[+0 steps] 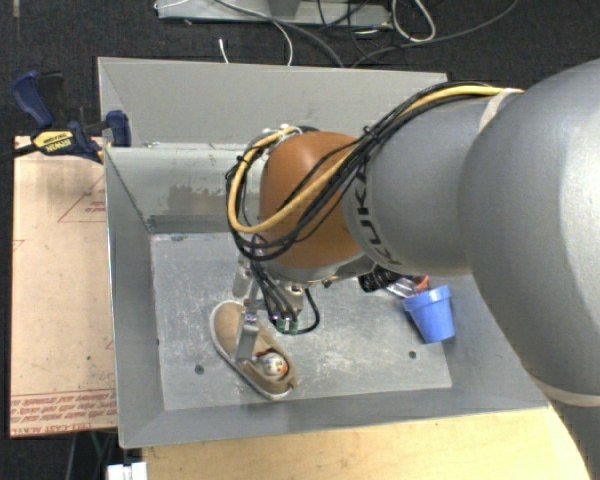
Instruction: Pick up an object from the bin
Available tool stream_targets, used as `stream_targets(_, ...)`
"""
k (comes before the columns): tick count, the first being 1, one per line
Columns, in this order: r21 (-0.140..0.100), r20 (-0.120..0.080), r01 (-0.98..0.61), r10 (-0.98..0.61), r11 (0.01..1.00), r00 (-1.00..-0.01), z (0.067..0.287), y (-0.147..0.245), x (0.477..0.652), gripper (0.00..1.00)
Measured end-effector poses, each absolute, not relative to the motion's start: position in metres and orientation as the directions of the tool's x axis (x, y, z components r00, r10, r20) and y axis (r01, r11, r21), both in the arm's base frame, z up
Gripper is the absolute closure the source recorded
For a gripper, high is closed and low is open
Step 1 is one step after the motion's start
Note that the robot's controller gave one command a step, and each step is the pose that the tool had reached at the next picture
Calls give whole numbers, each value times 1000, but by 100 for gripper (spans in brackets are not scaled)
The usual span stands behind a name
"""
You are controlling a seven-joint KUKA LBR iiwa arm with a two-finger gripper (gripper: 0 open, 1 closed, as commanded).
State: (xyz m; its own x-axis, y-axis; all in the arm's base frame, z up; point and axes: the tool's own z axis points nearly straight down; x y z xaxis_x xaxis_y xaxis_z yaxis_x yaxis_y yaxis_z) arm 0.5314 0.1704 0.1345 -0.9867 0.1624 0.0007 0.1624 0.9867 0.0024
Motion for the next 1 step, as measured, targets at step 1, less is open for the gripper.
stream_targets(1,12,-10,124,124,992,-992,71,154,539,0)
